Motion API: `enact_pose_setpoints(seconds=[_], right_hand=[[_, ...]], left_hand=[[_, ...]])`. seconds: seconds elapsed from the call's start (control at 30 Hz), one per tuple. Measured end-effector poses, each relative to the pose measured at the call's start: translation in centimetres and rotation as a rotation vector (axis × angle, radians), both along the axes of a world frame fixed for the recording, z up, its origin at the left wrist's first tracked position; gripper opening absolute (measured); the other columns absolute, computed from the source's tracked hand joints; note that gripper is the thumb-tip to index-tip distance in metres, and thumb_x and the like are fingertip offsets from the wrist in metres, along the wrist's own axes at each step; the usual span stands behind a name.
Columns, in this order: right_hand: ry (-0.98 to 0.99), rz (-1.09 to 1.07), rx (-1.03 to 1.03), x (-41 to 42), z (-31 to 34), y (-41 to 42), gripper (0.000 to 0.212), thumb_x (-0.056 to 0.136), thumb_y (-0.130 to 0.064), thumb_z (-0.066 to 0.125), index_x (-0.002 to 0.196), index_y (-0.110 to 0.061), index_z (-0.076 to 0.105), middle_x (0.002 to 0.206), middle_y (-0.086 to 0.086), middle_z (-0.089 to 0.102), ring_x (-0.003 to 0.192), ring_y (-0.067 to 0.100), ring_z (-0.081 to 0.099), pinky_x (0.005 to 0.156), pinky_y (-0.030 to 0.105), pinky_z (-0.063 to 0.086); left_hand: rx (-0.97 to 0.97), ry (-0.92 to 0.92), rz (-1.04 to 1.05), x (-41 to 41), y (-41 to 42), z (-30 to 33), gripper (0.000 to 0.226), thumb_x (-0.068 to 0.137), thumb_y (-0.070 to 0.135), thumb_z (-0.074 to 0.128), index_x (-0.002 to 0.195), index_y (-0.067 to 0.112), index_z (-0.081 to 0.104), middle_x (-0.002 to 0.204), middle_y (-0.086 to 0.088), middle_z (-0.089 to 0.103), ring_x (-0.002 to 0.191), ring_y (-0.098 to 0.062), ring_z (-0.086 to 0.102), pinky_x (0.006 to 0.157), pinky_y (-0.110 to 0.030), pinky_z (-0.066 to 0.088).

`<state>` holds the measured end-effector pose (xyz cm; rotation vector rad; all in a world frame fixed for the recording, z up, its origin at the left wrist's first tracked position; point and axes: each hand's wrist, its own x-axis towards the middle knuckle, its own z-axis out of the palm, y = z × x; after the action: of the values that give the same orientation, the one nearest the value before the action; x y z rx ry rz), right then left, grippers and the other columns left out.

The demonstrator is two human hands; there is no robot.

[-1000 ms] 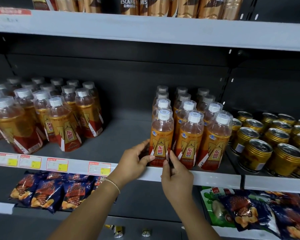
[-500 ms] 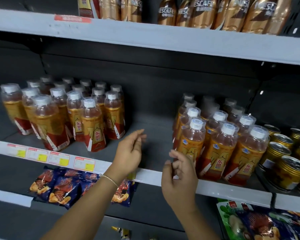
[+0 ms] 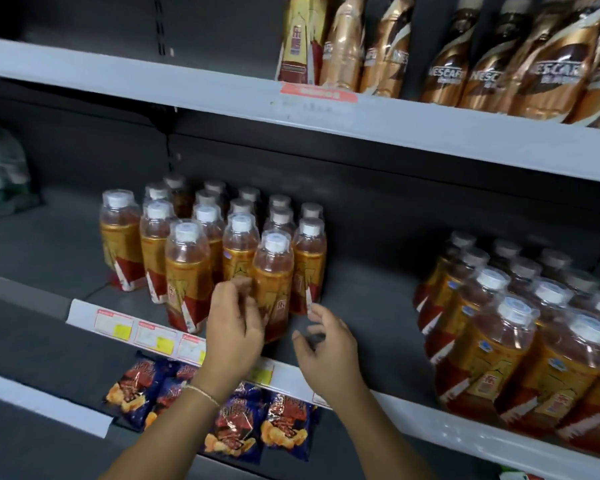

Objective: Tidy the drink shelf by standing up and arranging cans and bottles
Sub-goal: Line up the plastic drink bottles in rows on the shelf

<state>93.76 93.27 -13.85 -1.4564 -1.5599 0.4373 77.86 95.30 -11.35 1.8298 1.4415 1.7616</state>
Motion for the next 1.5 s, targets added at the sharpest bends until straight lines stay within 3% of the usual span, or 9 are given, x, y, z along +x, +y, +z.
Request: enact_pose_setpoints(seconds=[0.13, 0.23, 0.4, 0.47, 0.57, 0.7, 0.9, 1.27, 1.5], right_hand=[[0.096, 0.081, -0.174, -1.8, 0.3, 2.3, 0.064, 0.084, -0.021, 0.08, 0.142, -0.026, 0.053, 0.129, -0.013, 0.06, 0.12, 0.002, 0.055, 0.106, 0.037, 0.05], [0.135, 0.146, -0.219, -2.6, 0.5, 3.2, 0.05, 0.08, -0.019, 0.082, 0.114, -0.048, 0.059, 0.109, -0.026, 0.068, 0.108, -0.01, 0.061, 0.101, 0.031, 0.053], [0.191, 0.131, -0.199, -2.9, 0.3, 3.5, 0.052, 0.077, -0.021, 0.086, 0.121, -0.033, 0.062, 0.108, -0.014, 0.074, 0.1, -0.001, 0.068, 0.092, 0.033, 0.058], [0.146, 0.096, -0.18, -2.4, 0.4, 3.2, 0.054, 0.074, -0.026, 0.088, 0.122, -0.031, 0.063, 0.108, -0.013, 0.071, 0.095, -0.004, 0.067, 0.083, 0.024, 0.058], [0.073, 0.028, -0.155, -0.9, 0.4, 2.3, 0.05, 0.071, -0.034, 0.089, 0.114, -0.031, 0.066, 0.105, -0.014, 0.066, 0.089, -0.008, 0.064, 0.07, 0.011, 0.053], [0.039, -0.067, -0.16, 2.3, 0.5, 1.0, 0.039, 0.069, -0.036, 0.089, 0.098, -0.038, 0.064, 0.095, -0.018, 0.067, 0.085, -0.011, 0.063, 0.065, 0.007, 0.05], [0.004, -0.223, -0.214, 7.2, 0.7, 0.3, 0.043, 0.072, -0.038, 0.086, 0.109, -0.034, 0.064, 0.107, -0.011, 0.066, 0.094, 0.003, 0.064, 0.086, 0.032, 0.058], [-0.049, -0.431, -0.258, 10.5, 1.4, 4.1, 0.056, 0.081, -0.029, 0.08, 0.131, -0.02, 0.053, 0.123, 0.004, 0.053, 0.11, 0.022, 0.06, 0.093, 0.035, 0.053], [0.057, -0.551, -0.256, 11.4, 1.9, 7.2, 0.069, 0.084, -0.02, 0.078, 0.142, -0.009, 0.043, 0.134, 0.015, 0.049, 0.121, 0.03, 0.056, 0.101, 0.038, 0.049]], left_hand=[[-0.208, 0.062, -0.025, -1.7, 0.9, -1.2, 0.037, 0.09, -0.003, 0.05, 0.125, 0.006, 0.059, 0.121, -0.008, 0.062, 0.113, -0.023, 0.057, 0.099, -0.031, 0.044], [-0.288, 0.115, -0.119, -2.3, 1.4, -1.5, 0.043, 0.091, -0.001, 0.047, 0.131, 0.009, 0.059, 0.122, -0.006, 0.066, 0.113, -0.022, 0.06, 0.1, -0.038, 0.049], [-0.228, 0.077, -0.105, -1.9, 1.5, -1.4, 0.035, 0.093, 0.0, 0.047, 0.121, 0.009, 0.066, 0.107, 0.002, 0.069, 0.096, -0.014, 0.061, 0.084, -0.022, 0.049], [-0.234, 0.084, -0.123, -1.4, 1.6, -1.5, 0.034, 0.094, 0.002, 0.047, 0.12, 0.01, 0.068, 0.105, -0.001, 0.071, 0.095, -0.017, 0.063, 0.084, -0.026, 0.052], [-0.188, 0.08, -0.121, 0.0, 1.4, -1.7, 0.029, 0.092, 0.001, 0.051, 0.112, 0.011, 0.07, 0.097, 0.004, 0.069, 0.086, -0.011, 0.061, 0.074, -0.011, 0.045], [-0.166, 0.117, -0.206, 3.4, 1.1, -1.9, 0.027, 0.091, 0.001, 0.054, 0.111, 0.009, 0.07, 0.095, -0.003, 0.072, 0.085, -0.016, 0.064, 0.076, -0.024, 0.051], [-0.215, 0.09, -0.351, 9.3, 1.8, -1.6, 0.025, 0.096, 0.004, 0.051, 0.112, 0.009, 0.069, 0.096, -0.002, 0.07, 0.087, -0.011, 0.062, 0.074, -0.004, 0.041], [-0.447, 0.145, -0.44, 15.3, 6.9, 0.0, 0.026, 0.098, 0.01, 0.043, 0.103, 0.008, 0.069, 0.098, -0.008, 0.067, 0.094, -0.021, 0.06, 0.087, -0.03, 0.048], [-0.501, 0.029, -0.441, 18.1, 9.9, 0.2, 0.018, 0.098, 0.016, 0.05, 0.097, 0.013, 0.068, 0.087, 0.002, 0.068, 0.084, -0.014, 0.062, 0.074, -0.022, 0.047]])
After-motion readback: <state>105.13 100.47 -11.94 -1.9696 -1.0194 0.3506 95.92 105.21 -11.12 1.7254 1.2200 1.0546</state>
